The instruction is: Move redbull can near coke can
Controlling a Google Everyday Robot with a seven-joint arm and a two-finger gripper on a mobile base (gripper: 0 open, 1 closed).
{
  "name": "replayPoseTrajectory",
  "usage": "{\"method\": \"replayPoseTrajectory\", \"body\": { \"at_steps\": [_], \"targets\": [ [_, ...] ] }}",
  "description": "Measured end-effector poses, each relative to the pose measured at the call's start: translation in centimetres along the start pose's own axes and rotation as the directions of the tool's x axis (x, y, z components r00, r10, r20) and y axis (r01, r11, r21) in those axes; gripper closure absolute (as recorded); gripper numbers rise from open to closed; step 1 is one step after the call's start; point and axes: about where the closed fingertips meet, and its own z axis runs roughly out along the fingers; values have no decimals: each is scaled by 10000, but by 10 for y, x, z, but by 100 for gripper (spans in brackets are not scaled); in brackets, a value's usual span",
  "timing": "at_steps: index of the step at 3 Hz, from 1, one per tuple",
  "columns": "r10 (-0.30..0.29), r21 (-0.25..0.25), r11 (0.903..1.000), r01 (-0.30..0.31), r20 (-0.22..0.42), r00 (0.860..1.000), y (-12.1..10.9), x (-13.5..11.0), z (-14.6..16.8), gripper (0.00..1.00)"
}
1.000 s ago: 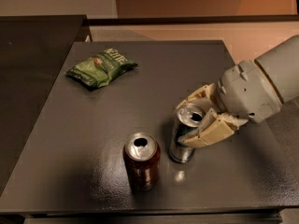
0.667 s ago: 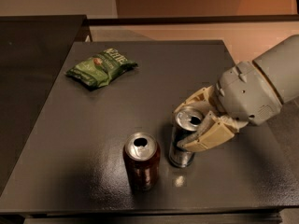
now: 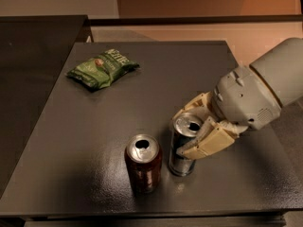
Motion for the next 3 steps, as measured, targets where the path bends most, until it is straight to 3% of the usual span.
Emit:
{"method": "replayPoseTrajectory", "body": {
  "at_steps": [1, 2, 3],
  "targets": [
    [-48, 53, 10000, 48, -25, 10000, 0, -2, 0, 12],
    [-81, 83, 9999, 81, -50, 10000, 0, -4, 1, 0],
    [-82, 84, 9999, 82, -51, 10000, 0, -4, 1, 0]
  ]
}}
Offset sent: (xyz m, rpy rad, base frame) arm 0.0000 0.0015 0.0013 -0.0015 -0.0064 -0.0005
